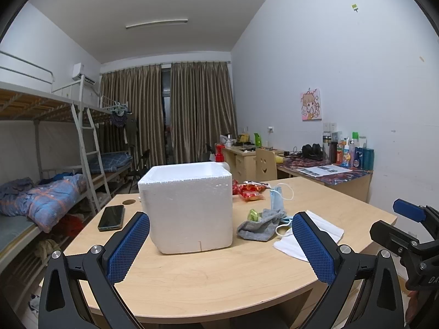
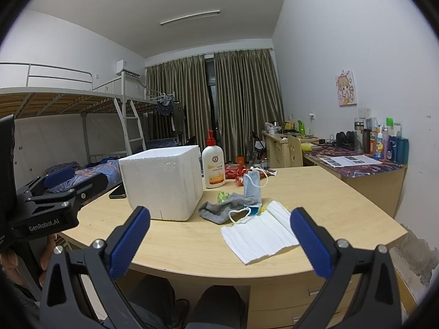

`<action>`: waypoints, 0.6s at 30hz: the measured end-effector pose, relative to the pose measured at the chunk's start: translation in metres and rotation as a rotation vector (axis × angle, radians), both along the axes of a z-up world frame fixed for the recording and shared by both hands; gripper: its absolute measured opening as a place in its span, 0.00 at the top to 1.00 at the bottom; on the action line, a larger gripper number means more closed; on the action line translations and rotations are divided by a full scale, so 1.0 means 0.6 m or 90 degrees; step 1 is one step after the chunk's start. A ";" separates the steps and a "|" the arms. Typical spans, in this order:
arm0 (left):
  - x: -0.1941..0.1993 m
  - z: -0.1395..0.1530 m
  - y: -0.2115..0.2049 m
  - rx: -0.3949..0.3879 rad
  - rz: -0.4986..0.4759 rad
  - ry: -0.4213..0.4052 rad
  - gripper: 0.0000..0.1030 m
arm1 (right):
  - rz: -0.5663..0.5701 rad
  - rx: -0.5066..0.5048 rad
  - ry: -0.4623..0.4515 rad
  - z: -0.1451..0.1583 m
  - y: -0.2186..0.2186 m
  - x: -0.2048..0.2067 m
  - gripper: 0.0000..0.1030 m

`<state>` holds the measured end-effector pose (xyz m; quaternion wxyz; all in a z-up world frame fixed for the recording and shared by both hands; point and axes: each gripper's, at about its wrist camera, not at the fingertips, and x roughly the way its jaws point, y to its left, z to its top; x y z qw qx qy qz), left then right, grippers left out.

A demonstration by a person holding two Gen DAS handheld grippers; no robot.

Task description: Organize soft objects

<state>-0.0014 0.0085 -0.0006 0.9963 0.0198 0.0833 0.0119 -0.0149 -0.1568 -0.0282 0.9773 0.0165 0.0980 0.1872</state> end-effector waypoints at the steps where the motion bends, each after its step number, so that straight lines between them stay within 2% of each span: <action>1: -0.001 0.000 0.000 0.000 0.001 0.000 0.00 | -0.001 0.000 0.000 0.000 0.000 0.000 0.00; 18: 0.002 0.002 0.003 -0.008 0.001 0.004 0.00 | -0.001 -0.003 0.008 0.000 0.002 0.008 0.00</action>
